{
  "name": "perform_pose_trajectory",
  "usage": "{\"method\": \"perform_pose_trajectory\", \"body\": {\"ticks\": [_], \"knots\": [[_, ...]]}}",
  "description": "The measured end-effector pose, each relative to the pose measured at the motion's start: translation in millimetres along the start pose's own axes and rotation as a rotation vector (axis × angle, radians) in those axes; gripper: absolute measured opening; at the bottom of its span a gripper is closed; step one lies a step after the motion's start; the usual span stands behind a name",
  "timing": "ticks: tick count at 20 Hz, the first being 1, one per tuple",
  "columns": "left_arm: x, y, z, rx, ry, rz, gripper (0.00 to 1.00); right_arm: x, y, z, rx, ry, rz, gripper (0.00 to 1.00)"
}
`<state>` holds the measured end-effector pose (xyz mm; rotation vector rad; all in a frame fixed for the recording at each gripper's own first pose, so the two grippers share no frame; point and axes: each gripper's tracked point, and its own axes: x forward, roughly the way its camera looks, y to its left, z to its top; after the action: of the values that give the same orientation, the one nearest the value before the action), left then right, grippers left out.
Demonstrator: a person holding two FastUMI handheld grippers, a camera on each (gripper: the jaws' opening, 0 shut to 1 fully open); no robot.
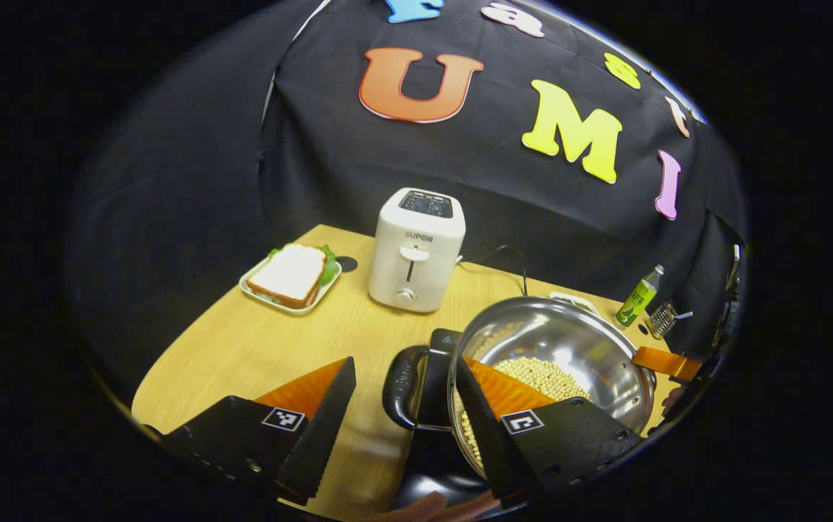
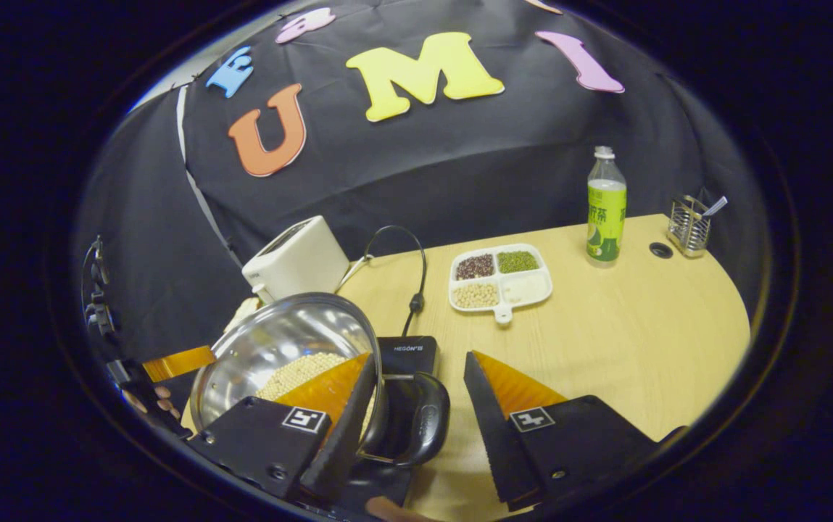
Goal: First push the handle of the pot to place it horizontally, then grasp the pot with both hands and set it on the induction cooktop.
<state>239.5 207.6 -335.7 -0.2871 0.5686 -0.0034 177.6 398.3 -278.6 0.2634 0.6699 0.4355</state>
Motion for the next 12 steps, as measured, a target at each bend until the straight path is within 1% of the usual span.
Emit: {"method": "perform_pose_trajectory", "body": {"ticks": [1, 2, 3, 4, 5, 6, 7, 8, 9, 10, 12], "knots": [[1, 1, 4, -0.001, -0.032, 0.008, 0.88, -5, -2, 7, 0.003, -0.037, -0.010, 0.77], [-5, -2, 8, 0.004, -0.061, 0.009, 0.95, -9, -5, 13, 0.000, -0.063, -0.020, 0.82], [-12, -4, 9, 0.019, -0.080, 0.015, 0.95, -13, -5, 15, -0.006, -0.077, -0.018, 0.87], [-18, -3, 11, 0.040, -0.106, 0.034, 0.96, -19, -4, 18, -0.008, -0.090, -0.014, 1.00], [-25, 0, 13, 0.062, -0.124, 0.058, 0.96, -27, -4, 20, -0.007, -0.101, -0.005, 1.00], [-34, -2, 16, 0.078, -0.153, 0.064, 0.96, -35, -6, 21, -0.001, -0.116, -0.004, 0.96], [-44, -6, 20, 0.088, -0.180, 0.064, 0.96, -44, -8, 24, -0.006, -0.137, -0.007, 0.96], [-52, -12, 22, 0.094, -0.203, 0.058, 0.95, -55, -13, 26, -0.020, -0.161, -0.020, 0.95], [-61, -16, 26, 0.096, -0.229, 0.056, 0.95, -66, -16, 29, -0.046, -0.193, -0.031, 1.00], [-71, -19, 29, 0.097, -0.245, 0.061, 0.96, -77, -19, 30, -0.070, -0.218, -0.041, 0.95], [-94, -29, 37, 0.099, -0.287, 0.058, 0.96, -102, -25, 34, -0.108, -0.276, -0.065, 0.96]]}}
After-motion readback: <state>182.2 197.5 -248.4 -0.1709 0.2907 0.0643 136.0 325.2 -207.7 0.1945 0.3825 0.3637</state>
